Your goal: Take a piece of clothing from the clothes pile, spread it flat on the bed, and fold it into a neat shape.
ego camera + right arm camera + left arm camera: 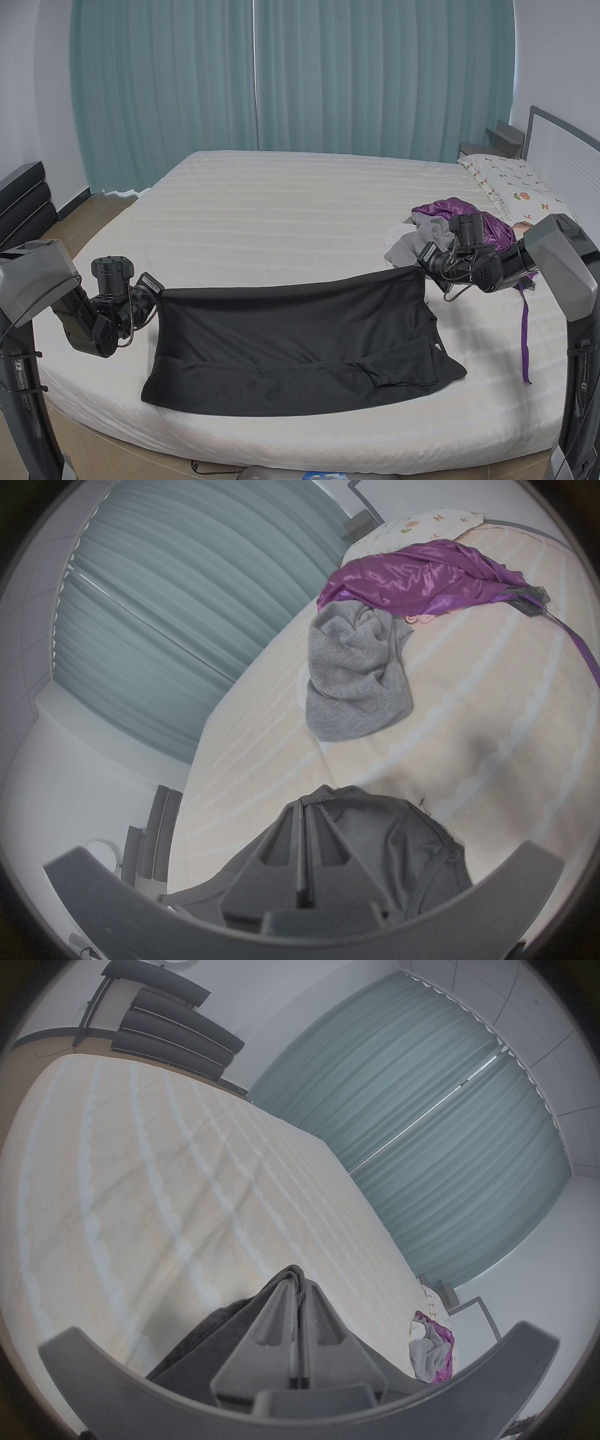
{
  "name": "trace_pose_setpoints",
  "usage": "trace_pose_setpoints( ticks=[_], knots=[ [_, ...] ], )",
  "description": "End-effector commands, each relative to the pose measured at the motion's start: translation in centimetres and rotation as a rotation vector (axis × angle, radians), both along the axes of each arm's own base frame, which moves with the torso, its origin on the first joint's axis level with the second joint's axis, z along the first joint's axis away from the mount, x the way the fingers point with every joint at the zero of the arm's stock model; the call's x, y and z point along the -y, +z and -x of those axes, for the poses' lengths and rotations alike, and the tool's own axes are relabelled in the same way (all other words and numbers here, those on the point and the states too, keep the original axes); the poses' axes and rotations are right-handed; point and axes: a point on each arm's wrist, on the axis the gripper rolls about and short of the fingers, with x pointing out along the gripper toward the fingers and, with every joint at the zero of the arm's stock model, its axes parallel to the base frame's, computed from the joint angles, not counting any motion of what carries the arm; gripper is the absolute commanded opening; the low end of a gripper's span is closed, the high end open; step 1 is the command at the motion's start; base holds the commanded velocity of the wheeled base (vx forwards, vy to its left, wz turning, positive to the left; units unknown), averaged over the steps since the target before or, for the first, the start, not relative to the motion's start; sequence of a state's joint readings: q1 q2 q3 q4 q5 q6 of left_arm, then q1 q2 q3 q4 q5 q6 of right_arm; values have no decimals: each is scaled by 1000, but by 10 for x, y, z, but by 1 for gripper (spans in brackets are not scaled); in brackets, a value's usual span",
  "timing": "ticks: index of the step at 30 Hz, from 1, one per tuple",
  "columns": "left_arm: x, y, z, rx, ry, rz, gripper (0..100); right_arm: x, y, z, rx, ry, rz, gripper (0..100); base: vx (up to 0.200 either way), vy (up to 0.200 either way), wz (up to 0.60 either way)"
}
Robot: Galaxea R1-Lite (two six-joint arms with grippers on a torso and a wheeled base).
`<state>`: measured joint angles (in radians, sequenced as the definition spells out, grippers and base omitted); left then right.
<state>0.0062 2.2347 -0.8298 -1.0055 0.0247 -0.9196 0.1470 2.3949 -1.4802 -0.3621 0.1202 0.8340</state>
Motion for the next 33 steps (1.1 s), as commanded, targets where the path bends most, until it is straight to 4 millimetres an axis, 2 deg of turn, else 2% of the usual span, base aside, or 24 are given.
trace_pose_setpoints(
  ticks=[1,6,10,16,19,23,26,33],
  knots=[
    [-1,-6,1,-18,1,0,0,2,-3,2,-18,0,2,0,0,0,0],
    [0,-12,18,-74,-39,-80,0,7,0,24,-67,42,-1,0,0,0,0],
    [0,-8,29,-89,-49,-99,0,14,4,39,-88,64,-2,0,0,0,0],
    [1,-10,48,-134,-66,-127,0,23,-2,66,-151,88,5,0,0,0,0],
    [1,-14,53,-157,-74,-140,0,23,-9,76,-184,113,21,0,0,0,0],
    [1,-25,66,-217,-90,-155,0,22,-31,93,-241,158,64,0,0,0,0],
    [3,-31,72,-246,-96,-153,0,22,-42,97,-259,161,66,0,0,0,0],
    [4,-42,81,-302,-105,-148,0,23,-55,102,-266,171,80,0,0,0,0]
  ],
)
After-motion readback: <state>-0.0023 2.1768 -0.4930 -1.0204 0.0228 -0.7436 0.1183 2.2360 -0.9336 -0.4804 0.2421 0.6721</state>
